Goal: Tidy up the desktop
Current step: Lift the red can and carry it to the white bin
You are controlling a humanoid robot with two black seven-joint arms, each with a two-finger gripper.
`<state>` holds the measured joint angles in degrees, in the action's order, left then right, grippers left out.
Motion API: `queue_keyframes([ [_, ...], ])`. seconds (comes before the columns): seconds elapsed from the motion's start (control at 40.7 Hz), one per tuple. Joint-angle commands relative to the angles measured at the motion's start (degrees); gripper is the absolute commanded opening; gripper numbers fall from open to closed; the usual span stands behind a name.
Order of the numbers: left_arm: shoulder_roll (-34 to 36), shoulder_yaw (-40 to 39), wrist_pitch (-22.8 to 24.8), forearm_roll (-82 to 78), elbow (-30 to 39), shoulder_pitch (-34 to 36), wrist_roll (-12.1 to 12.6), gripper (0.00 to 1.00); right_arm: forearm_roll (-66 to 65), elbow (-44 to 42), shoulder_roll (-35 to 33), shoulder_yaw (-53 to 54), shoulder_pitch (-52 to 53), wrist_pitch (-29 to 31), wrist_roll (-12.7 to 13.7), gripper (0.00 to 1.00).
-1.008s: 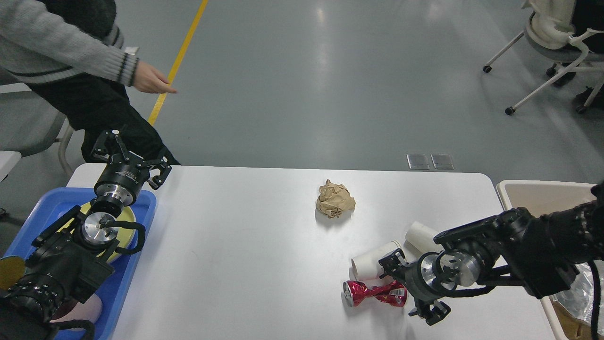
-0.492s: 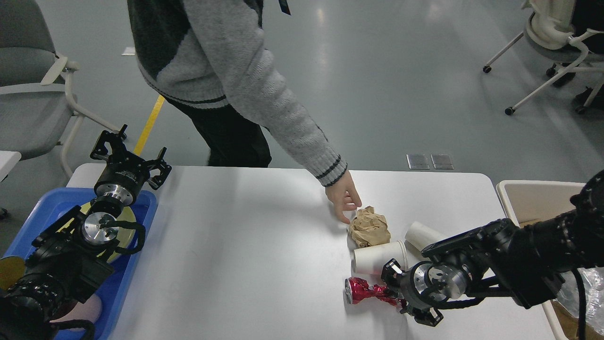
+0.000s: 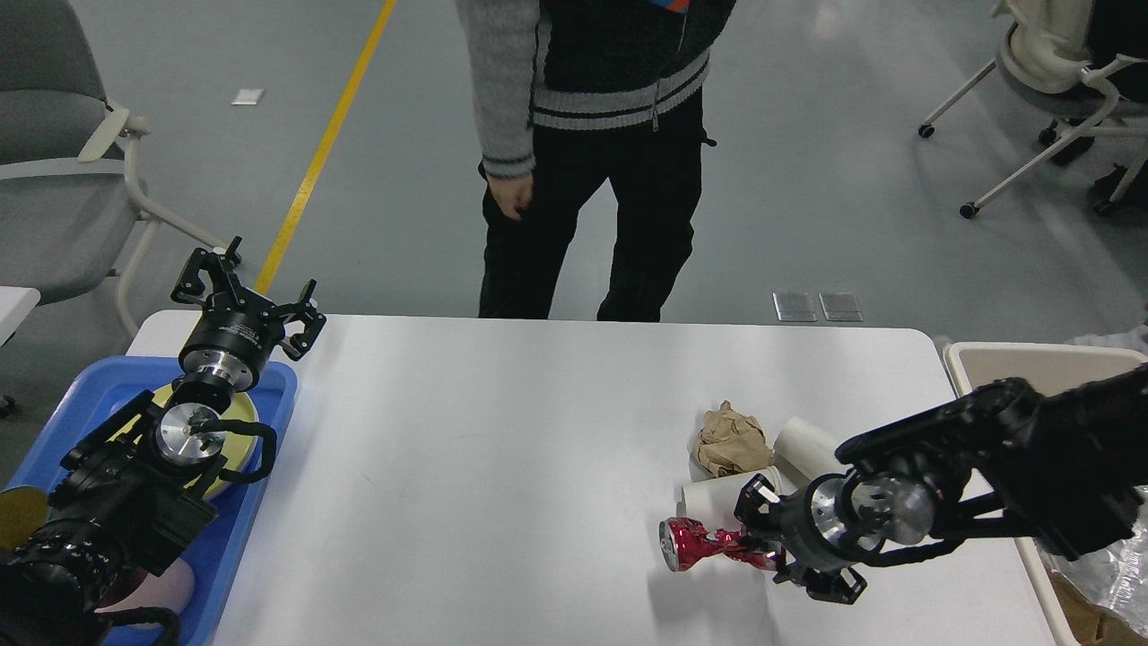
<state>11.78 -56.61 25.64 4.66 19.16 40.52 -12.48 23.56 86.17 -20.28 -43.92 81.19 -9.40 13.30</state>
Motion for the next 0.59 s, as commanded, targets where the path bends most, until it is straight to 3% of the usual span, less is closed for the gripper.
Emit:
queue_keyframes([
  [0.0, 0.00, 0.00, -0.06, 0.00, 0.00, 0.00, 0.00, 0.98, -5.27, 5.58, -5.11, -3.36, 7.48, 5.52, -0.03, 0.00],
  [0.172, 0.00, 0.00, 0.02, 0.00, 0.00, 0.00, 0.00, 0.98, -19.65, 7.87, -11.00, -11.26, 23.98, 20.35, -0.20, 0.00],
  [0.369, 0.00, 0.00, -0.06, 0.00, 0.00, 0.00, 0.00, 0.98, -30.41, 8.05, -12.94, -12.15, 39.12, 35.13, -0.82, 0.00],
  [0.467, 0.00, 0.00, -0.06, 0.00, 0.00, 0.00, 0.00, 0.98, -30.68, 7.96, -12.42, -11.80, 42.99, 39.71, -0.82, 0.00],
  [0.565, 0.00, 0.00, -0.06, 0.00, 0.00, 0.00, 0.00, 0.98, -31.72, 7.35, -11.80, -12.50, 43.44, 40.07, -0.82, 0.00],
])
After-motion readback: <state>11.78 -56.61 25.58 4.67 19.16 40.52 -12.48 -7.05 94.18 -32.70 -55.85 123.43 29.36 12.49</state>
